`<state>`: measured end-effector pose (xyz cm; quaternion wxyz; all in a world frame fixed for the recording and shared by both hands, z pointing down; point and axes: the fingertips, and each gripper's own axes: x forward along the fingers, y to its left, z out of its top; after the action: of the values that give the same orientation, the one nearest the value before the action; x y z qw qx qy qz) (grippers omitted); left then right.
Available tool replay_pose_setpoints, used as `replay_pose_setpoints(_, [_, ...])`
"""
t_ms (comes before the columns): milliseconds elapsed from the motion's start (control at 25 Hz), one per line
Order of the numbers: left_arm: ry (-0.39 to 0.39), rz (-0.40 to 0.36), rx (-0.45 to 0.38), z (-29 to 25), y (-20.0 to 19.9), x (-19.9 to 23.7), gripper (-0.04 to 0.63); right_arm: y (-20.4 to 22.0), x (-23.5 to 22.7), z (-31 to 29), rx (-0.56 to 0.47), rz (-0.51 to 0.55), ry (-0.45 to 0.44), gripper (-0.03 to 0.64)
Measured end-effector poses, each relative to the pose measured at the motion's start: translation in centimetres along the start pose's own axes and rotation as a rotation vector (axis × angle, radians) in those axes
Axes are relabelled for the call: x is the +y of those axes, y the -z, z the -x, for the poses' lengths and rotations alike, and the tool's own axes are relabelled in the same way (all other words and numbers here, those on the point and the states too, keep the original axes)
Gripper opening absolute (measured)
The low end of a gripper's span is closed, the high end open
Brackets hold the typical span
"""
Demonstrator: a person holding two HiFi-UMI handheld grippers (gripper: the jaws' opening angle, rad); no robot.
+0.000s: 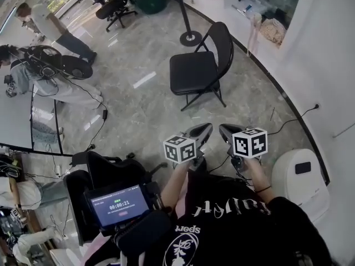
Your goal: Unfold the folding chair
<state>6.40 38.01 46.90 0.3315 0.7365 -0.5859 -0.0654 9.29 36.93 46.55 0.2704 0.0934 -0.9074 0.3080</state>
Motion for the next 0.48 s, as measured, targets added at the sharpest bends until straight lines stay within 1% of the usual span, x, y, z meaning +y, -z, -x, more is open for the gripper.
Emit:
replay_pose_setpoints(280, [-0.045, -0.007, -0.012, 0.7, 0.1, -0.3, 0.005, 0.1, 0.3, 1.1, -0.005, 0.019, -0.018, 0.017])
replay_pose_setpoints(480, [-0.052, -0.015, -0.012, 0.9, 0.2, -0.5, 0.005, 0.3, 0.7, 1.2, 0.0, 0.037, -0.027, 0.017])
